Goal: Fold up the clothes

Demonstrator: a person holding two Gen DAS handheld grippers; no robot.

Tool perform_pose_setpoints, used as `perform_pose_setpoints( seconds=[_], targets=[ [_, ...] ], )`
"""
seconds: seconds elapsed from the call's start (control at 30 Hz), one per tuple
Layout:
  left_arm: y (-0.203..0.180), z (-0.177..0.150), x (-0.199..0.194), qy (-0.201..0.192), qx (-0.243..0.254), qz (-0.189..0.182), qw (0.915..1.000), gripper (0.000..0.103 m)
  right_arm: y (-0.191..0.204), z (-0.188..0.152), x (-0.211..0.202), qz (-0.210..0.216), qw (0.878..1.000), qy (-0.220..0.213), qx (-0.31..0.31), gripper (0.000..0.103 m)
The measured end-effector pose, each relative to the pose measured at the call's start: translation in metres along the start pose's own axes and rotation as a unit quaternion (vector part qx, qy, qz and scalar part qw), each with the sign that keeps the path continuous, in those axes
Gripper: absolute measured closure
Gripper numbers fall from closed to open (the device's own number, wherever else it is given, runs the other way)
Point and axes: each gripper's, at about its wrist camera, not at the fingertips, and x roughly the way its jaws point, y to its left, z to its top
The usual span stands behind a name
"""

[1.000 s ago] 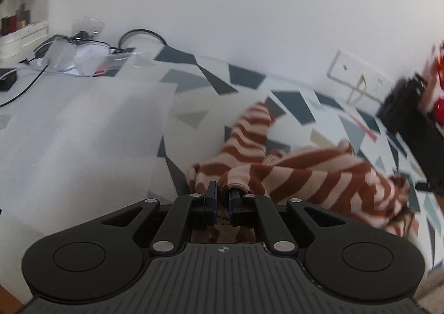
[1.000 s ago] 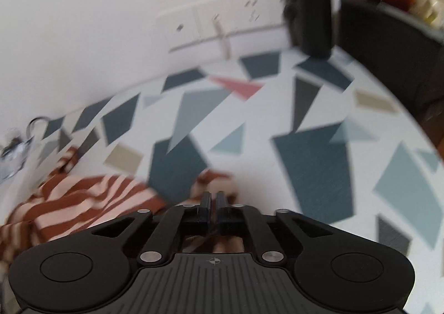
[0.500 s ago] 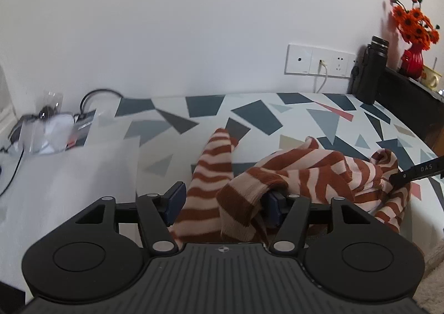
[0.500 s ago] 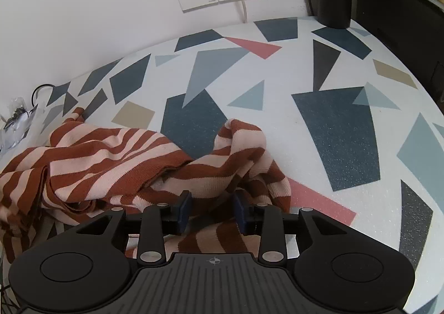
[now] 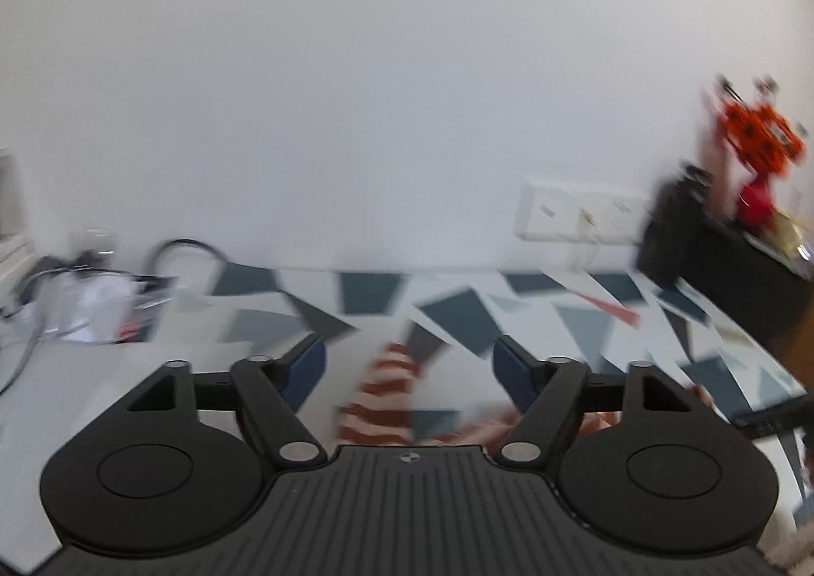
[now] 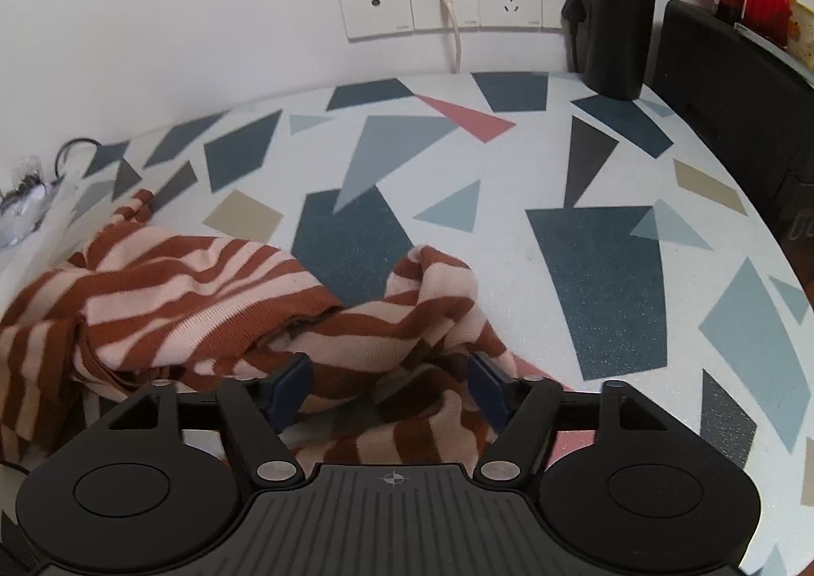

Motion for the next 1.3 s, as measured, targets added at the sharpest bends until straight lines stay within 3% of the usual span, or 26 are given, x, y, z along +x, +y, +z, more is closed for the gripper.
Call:
perform_pose_setpoints(
  seconds=[0.17, 0.23, 0.37, 0.43, 0.77, 1.03, 1.3],
  targets=[
    [-0.047, -0.031, 0.046, 0.074, 0.078, -0.047, 0.9932, 0.023, 0.0, -0.006, 0.01, -0.009, 1.0, 0.02, 0.001, 0.023],
    [-0.057, -0.042, 0.061, 0.099, 0.097, -0.047, 0.9892, 0.013, -0.002, -0.009, 0.012, -0.009, 1.0, 0.026, 0.005, 0.013],
    [-0.067, -0.058, 0.078, 0.119, 0.129, -0.031, 0.984, 0.005, -0.003, -0.016, 0.012, -0.021, 0.999, 0.026, 0.002, 0.001],
    [-0.067, -0.059, 0.085, 0.13, 0.127, -0.028, 0.983, 0.001, -0.003, -0.018, 0.013, -0.038, 0.999, 0.028, -0.001, 0.001],
    [-0.071, -0.066, 0.1, 0.156, 0.134, -0.013, 0.9787, 0.001, -0.004, -0.02, 0.031, -0.069, 0.996, 0.061, -0.01, 0.001],
    [-0.076, -0.066, 0.101, 0.169, 0.157, -0.014, 0.9728, 0.001, -0.01, -0.021, 0.037, -0.065, 0.995, 0.063, 0.028, 0.001],
    [-0.076, -0.068, 0.114, 0.196, 0.157, -0.006, 0.968, 0.0, -0.008, -0.025, 0.037, -0.075, 0.995, 0.054, 0.024, 0.001]
  ],
)
